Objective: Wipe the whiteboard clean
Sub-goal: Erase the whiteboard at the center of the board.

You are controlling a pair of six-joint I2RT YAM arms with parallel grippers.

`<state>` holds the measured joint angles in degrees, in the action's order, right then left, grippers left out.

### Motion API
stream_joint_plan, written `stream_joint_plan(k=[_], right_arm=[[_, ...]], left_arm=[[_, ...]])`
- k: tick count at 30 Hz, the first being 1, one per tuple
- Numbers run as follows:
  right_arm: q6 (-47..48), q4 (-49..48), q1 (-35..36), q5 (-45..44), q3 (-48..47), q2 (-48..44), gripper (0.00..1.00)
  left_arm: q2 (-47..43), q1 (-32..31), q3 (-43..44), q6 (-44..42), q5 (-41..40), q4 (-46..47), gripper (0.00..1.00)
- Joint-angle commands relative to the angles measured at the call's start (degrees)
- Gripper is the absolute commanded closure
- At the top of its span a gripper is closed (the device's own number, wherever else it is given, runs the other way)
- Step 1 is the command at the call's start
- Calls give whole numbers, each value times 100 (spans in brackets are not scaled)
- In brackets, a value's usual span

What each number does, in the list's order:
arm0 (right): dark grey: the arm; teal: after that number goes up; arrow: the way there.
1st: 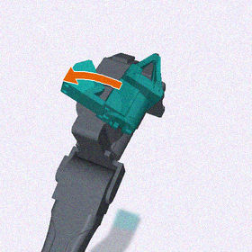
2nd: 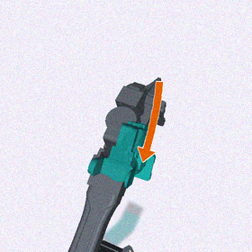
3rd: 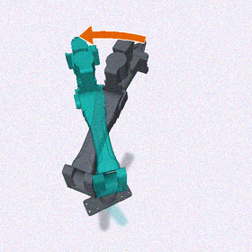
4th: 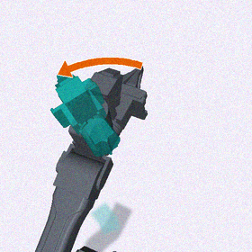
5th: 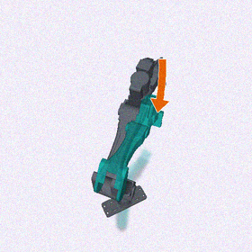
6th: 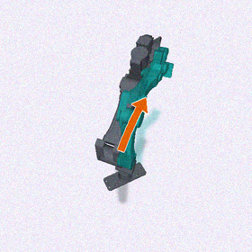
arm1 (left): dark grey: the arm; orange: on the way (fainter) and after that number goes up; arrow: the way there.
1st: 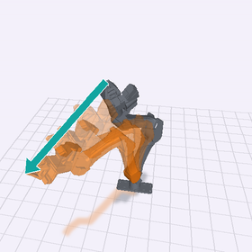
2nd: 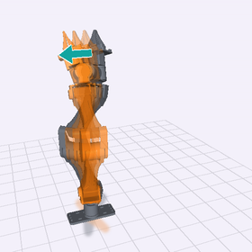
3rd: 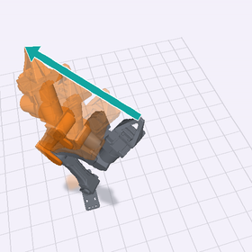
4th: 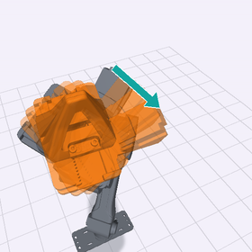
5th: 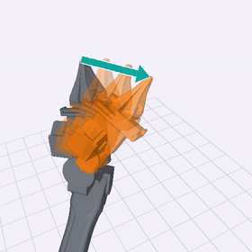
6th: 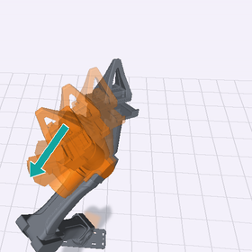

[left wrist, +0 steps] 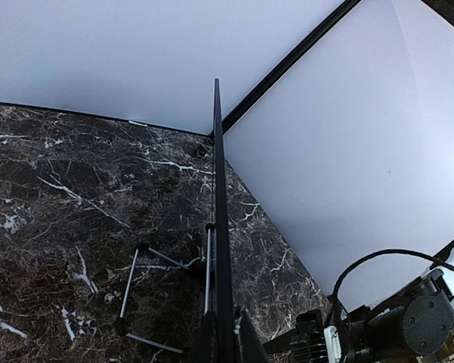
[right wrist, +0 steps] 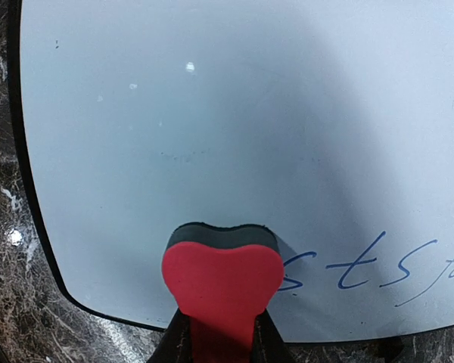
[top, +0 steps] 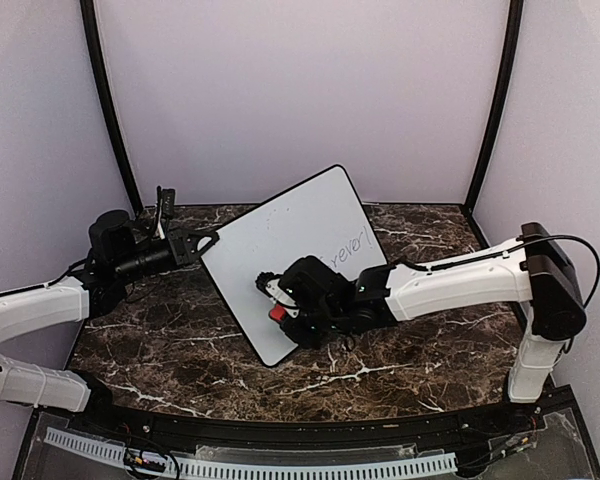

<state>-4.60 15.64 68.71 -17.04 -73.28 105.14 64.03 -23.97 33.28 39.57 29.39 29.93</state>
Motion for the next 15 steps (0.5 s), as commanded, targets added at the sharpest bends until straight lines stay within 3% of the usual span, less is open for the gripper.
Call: stream_joint_plan(k=[1, 9, 15], right_arm=[[-34, -370, -87, 131, 194, 101, 83], [-373, -572, -196, 296, 1027, -278, 83], [-288, -630, -364, 328, 901, -281, 83]], left_arm=[[-272, -56, 131, 215, 225, 611, 100], [-230, -56, 135, 265, 291, 669, 100], [-234, -56, 126, 278, 290, 685, 100]])
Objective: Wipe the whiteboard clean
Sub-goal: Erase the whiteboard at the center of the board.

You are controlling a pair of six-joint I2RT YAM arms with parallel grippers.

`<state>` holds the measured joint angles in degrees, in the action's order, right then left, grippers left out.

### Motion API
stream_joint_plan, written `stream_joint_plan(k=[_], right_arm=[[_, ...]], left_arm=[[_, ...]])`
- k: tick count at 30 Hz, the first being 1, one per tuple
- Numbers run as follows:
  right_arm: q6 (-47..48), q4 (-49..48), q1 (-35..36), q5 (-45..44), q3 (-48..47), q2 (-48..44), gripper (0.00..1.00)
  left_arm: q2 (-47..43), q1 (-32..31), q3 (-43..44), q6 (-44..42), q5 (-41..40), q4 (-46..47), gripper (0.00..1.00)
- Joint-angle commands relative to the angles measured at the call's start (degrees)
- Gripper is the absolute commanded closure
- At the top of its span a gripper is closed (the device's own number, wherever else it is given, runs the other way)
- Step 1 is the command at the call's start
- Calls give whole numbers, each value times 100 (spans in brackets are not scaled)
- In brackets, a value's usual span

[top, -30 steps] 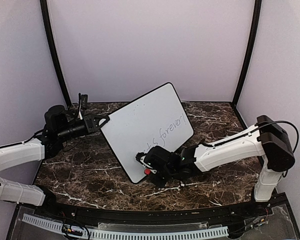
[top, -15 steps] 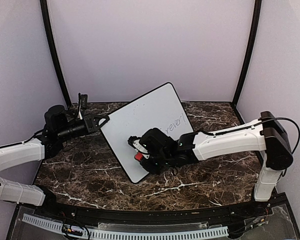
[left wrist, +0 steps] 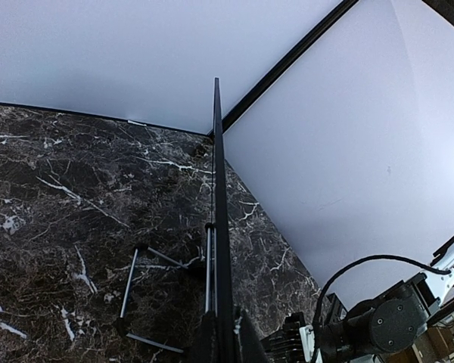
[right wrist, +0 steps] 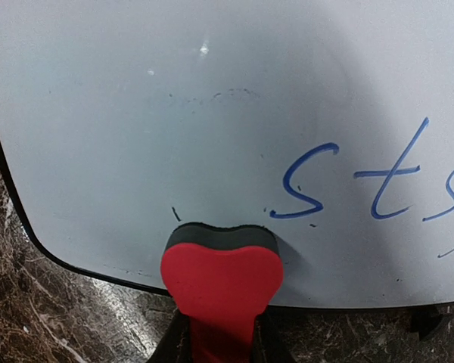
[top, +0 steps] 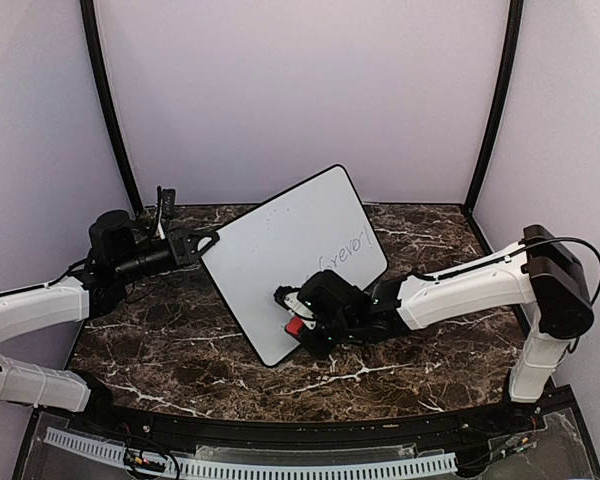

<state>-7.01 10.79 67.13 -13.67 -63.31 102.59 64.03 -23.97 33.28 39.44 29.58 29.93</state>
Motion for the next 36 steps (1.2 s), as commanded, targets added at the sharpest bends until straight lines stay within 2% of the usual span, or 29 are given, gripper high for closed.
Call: stream_joint_plan(k=[1, 8, 12, 22, 27, 36], right_arm=[[-2, -135, -277, -12, -189, 7, 83], [329, -61, -528, -21, -906, 275, 83], [331, -42, -550, 56, -982, 309, 83], [-136, -135, -487, 143, 53, -185, 83], [-173, -129, -473, 38, 238, -322, 83], [237, -120, -517, -84, -737, 117, 83]], left_arm=[[-234, -56, 126, 292, 269, 682, 100], [-257, -56, 119, 270, 259, 668, 100], [-276, -56, 125, 248, 243, 646, 100], [-259, -56, 126, 279, 267, 665, 100], [-236, -56, 122, 303, 293, 704, 100], [-250, -56, 118, 273, 260, 675, 100]])
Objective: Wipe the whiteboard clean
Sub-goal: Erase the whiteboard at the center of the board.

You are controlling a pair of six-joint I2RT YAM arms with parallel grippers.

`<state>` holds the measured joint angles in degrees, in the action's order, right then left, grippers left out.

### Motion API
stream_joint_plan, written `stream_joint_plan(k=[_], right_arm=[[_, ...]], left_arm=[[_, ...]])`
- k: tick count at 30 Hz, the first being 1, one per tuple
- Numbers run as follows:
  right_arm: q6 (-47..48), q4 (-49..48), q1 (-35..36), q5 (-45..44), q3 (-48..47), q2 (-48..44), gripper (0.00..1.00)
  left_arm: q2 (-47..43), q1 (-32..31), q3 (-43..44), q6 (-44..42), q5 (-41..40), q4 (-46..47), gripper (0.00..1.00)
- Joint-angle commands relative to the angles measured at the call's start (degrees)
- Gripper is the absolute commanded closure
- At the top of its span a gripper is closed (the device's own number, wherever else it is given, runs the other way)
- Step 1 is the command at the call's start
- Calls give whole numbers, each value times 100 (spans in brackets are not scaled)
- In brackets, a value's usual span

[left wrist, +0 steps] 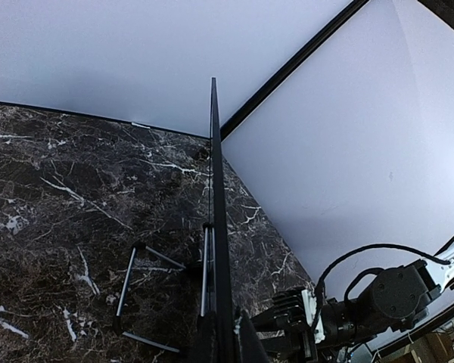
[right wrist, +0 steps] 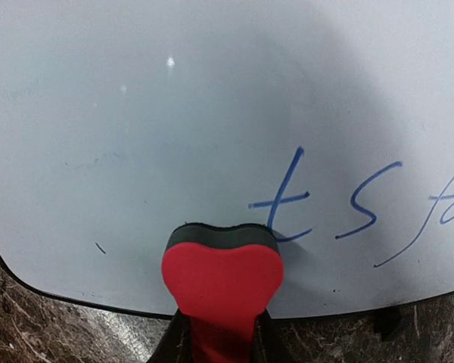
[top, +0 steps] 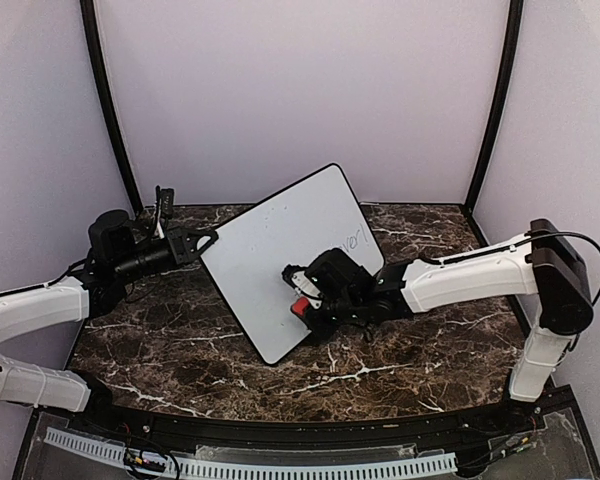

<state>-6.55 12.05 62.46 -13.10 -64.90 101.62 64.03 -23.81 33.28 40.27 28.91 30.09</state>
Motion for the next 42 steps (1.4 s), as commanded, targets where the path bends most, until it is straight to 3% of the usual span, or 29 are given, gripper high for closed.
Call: stream_joint_plan(k=[1, 6, 16, 29, 42], right_arm=[[231, -227, -66, -148, -679, 259, 83], [356, -127, -96, -164, -914, 379, 83], [177, 355, -91, 170, -278, 173, 83], [138, 767, -6, 316, -134, 126, 83], [265, 467, -58, -214, -1296, 526, 81]], left_arm=[[-250, -71, 118, 185, 327, 658, 100], [-279, -71, 118, 180, 311, 636, 100], [-251, -71, 126, 199, 335, 656, 100], [-225, -71, 118, 208, 327, 665, 100], [-203, -71, 109, 231, 348, 688, 100]])
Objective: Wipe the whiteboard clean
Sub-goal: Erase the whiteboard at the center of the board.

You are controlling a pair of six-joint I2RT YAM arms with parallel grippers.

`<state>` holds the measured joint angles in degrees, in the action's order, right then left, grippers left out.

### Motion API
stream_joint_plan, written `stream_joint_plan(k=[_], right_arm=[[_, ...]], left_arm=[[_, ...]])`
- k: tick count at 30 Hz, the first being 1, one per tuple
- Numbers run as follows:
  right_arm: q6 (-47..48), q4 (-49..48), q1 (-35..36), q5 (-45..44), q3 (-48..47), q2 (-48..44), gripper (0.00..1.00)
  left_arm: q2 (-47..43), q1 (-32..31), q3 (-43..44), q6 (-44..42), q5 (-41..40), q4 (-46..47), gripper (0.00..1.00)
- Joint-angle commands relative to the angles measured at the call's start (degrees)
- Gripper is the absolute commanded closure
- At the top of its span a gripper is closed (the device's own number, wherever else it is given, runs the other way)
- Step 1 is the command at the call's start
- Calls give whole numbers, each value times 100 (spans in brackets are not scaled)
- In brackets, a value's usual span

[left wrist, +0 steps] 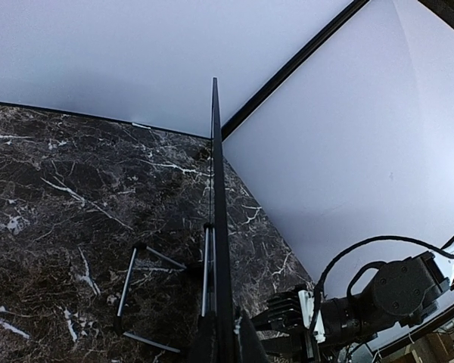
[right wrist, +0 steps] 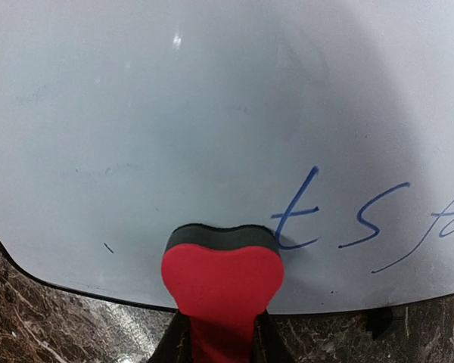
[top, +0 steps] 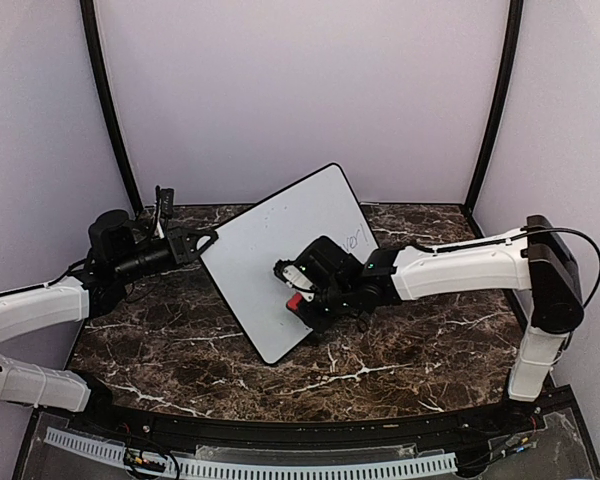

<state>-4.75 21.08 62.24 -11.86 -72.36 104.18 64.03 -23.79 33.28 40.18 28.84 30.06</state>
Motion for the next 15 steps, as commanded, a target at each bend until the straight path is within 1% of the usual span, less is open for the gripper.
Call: stream_joint_plan(k=[1, 4, 7, 11, 15], right_arm=[[114, -423, -87, -349, -652, 328, 81], [199, -400, -190, -365, -877, 465, 81], [253, -380, -237, -361, -891, 515, 81], [201, -407, -267, -312, -539, 424, 81], [89, -531, -283, -216, 86, 167, 81]], left_arm=[[-212, -73, 109, 234, 356, 686, 100], [-229, -73, 109, 231, 350, 681, 100], [-233, -73, 109, 226, 348, 681, 100], [-233, -73, 114, 227, 360, 685, 100], [-235, -73, 109, 233, 356, 685, 100]])
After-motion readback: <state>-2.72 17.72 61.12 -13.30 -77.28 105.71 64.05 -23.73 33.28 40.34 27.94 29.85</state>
